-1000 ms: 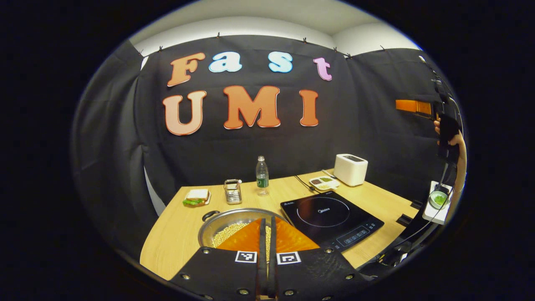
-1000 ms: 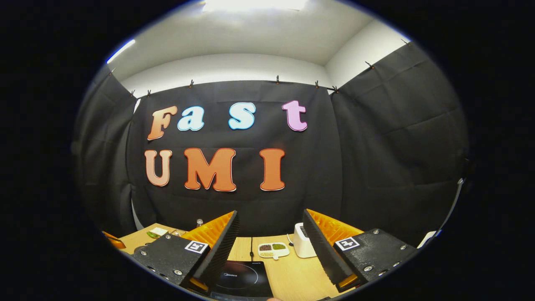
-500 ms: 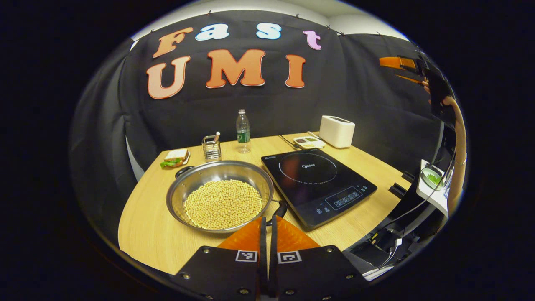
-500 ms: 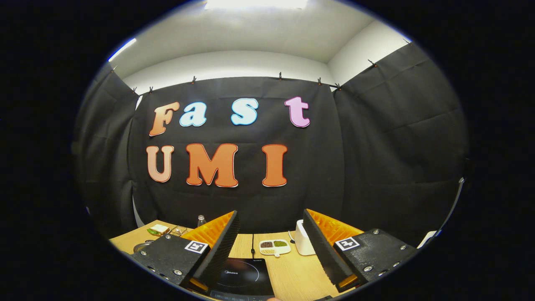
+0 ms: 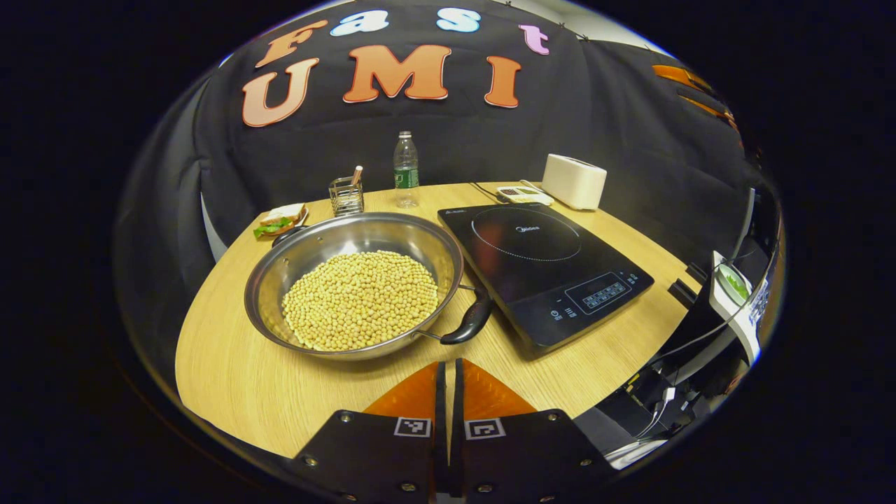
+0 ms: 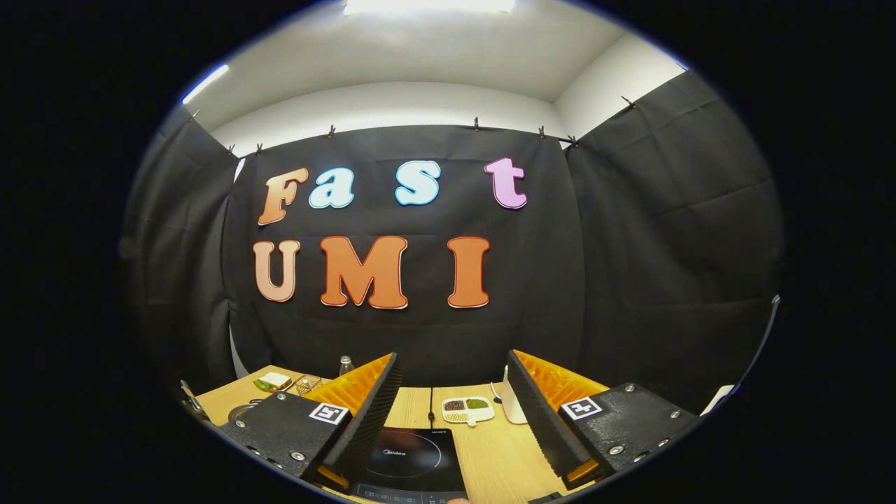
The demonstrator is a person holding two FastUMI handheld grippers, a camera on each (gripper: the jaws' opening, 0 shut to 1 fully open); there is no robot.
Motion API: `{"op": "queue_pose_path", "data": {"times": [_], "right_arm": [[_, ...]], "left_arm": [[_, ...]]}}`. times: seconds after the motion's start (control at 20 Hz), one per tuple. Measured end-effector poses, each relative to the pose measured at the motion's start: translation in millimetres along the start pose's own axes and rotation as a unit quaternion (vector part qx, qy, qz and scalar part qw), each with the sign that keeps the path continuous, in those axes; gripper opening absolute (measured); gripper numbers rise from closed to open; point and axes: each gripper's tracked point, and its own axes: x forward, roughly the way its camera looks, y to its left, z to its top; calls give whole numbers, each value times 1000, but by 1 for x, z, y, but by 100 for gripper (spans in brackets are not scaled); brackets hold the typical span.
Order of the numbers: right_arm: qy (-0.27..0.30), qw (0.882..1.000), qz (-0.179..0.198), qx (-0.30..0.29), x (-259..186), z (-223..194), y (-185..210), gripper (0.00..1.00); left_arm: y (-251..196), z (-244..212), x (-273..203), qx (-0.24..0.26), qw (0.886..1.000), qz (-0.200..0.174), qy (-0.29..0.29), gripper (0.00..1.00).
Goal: First push the handle of the pot to place it horizontally, then grasp the pot with both hands and set it on the induction cooktop.
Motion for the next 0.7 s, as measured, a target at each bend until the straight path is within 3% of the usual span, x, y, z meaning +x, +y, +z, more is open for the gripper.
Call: {"op": "queue_pose_path", "data": {"times": [0.7], "right_arm": [[12,1000,0,12,0,-11,-13,95]], "left_arm": [[-6,2,31,-38,999,0,9,2]]}}
